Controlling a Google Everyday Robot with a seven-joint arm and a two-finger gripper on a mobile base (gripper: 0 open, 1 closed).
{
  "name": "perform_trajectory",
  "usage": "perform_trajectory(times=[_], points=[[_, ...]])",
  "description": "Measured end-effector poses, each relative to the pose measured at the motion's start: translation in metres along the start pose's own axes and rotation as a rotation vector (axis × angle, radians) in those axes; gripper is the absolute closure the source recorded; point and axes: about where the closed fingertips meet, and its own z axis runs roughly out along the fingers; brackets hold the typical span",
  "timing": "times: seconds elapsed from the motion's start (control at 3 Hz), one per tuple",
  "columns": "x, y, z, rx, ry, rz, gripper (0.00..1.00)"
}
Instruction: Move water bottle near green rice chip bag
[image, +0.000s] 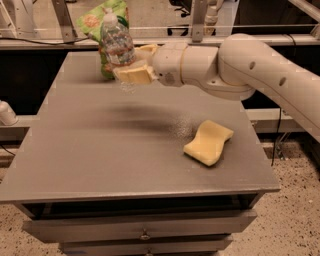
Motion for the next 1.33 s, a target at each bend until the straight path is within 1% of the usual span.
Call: perform_trajectory(times=[0.33,0.67,1.0,1.33], points=[[0.018,-0.038,0.019,0.027,-0.002,0.038,1.0],[0.038,-0.072,0.035,0.048,0.021,0.079,1.0],[0.056,-0.098,0.036,0.081,0.035,0.132,1.0],[0.067,-0.114,0.045,0.091,0.036,0.165,1.0]])
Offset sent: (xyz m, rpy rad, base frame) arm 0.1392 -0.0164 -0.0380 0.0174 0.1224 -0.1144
